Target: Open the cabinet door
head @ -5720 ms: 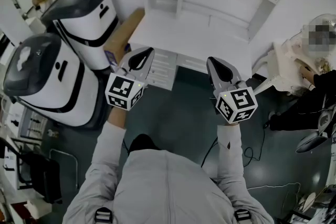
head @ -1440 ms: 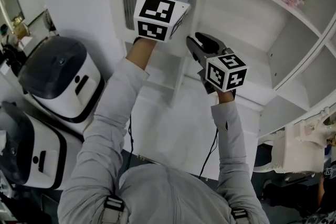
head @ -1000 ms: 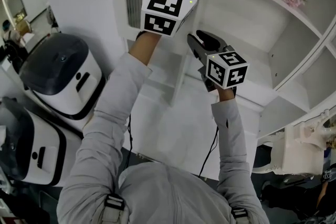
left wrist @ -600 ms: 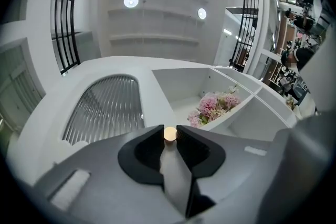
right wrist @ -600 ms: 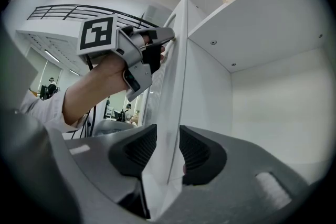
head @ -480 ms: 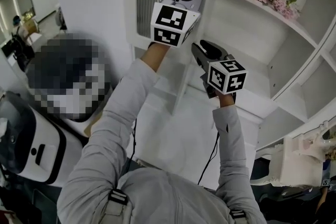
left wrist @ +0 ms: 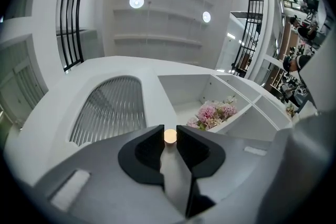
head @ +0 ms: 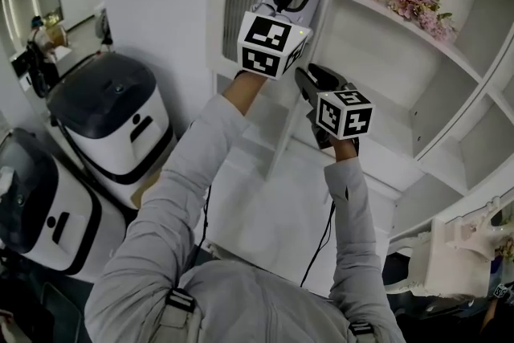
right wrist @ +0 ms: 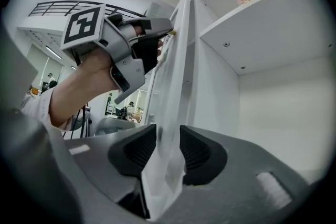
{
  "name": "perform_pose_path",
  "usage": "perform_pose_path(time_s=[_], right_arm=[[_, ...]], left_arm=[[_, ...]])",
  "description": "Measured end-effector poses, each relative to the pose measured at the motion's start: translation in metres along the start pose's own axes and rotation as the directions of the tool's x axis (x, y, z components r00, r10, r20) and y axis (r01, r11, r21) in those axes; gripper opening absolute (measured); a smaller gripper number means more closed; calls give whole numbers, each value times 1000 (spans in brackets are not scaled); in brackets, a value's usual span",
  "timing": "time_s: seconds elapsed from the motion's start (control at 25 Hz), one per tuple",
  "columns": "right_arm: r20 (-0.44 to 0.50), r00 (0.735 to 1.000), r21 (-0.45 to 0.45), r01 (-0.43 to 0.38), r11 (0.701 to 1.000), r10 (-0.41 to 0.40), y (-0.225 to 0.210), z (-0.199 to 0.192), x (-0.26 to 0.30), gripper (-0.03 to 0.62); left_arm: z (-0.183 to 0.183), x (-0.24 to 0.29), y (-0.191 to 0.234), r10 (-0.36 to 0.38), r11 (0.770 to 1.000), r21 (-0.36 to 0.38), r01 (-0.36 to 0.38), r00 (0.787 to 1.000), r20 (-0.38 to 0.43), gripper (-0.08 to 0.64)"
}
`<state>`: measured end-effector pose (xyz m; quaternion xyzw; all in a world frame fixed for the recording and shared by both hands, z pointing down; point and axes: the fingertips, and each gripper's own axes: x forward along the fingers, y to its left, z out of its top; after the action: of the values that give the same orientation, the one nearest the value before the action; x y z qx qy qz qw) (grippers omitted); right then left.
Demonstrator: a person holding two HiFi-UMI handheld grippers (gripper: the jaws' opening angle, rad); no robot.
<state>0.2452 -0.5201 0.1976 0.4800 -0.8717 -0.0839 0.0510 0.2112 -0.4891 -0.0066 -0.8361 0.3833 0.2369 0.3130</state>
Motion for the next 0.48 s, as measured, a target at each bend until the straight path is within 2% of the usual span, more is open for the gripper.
perform_pose_path(time_s=[0.08,0.12,0.2,0.48], right_arm=[[-15,1000,-19,-14,1000,14,8,0,3,142],[-18,1000,-33,-7,999,7,11,0,2,111],[-18,1000,-41,12,999,-13,17,-1,0,112],[-6,1000,57,-3,998,3,39,4,-9,89]], left_arm=[[4,-4,1,-5,1000,3,5,1000,-1,91],[6,-6,0,-9,1000,4,9,1000,-1,91],[9,-10,0,-22,1000,-1,22,1000,-2,91],[21,-29,4,-39,999,-12,39,999,10,92]])
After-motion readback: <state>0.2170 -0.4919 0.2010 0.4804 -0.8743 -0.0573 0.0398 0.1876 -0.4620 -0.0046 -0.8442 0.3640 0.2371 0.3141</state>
